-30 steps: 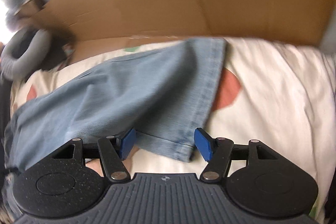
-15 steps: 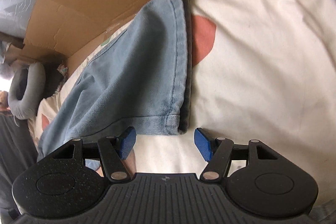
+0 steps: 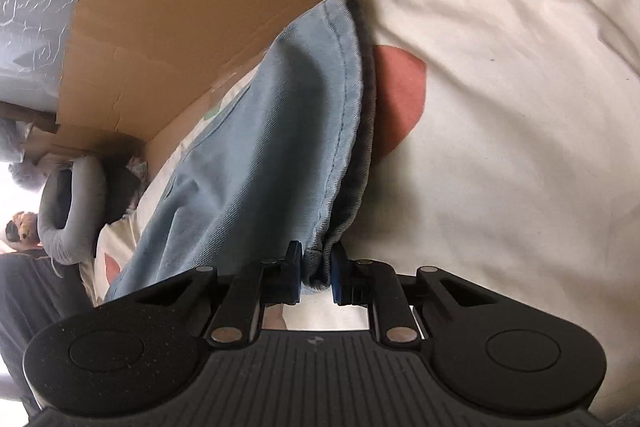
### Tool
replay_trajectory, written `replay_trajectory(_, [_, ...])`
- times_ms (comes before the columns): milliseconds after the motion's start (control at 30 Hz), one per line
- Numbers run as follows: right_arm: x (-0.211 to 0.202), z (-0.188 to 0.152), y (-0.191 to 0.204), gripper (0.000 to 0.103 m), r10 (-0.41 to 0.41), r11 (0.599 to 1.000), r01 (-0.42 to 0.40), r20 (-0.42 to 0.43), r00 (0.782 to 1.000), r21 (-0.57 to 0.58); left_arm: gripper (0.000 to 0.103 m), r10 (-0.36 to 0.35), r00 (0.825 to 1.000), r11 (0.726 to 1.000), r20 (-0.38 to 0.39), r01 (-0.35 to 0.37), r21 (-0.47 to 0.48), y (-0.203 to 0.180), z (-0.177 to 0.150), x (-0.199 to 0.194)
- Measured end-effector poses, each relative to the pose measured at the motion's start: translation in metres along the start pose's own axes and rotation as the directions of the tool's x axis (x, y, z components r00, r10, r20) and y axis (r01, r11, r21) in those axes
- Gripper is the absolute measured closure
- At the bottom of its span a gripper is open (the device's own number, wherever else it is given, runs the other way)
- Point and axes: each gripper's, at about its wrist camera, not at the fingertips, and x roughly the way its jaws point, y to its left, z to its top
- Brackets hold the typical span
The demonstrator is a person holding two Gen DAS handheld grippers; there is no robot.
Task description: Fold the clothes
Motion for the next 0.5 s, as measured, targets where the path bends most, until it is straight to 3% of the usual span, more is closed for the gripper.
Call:
replay_trajectory(200, [0.022,-0.001,0.0,0.087,-0.011,1.0,0.011,0.01,1.0,0.028,0.049,0.011,1.0,1.0,-0.001,-0.011,-0.013,0.0,0.0,0.014])
replay_trajectory(333, [0.022,0.003,0.008,0.092,-0.033,0.999,0.034,0.046,0.998,-0.028,0.049,0.015,1.0,1.0,0.002,-0.015,0.005,0.0,-0.004,0.02])
replay_trajectory(400, [0.017,0.004,0.017,0.093,-0.054,0.995,0.06,0.076,0.996,-0.077,0.055,0.012,1.0,1.0,0.009,-0.012,0.003,0.001,-0.005,0.019])
replay_trajectory(467, [0.006,0.006,0.022,0.094,-0.079,0.99,0.091,0.112,0.991,-0.105,0.071,0.001,1.0,1.0,0.014,-0.001,0.002,0.003,-0.005,0.014])
replay_trajectory(500, [-0.003,0.009,0.022,0.094,-0.089,0.989,0.103,0.128,0.988,-0.106,0.074,-0.003,1.0,1.0,0.017,0.003,0.005,0.003,-0.006,0.011])
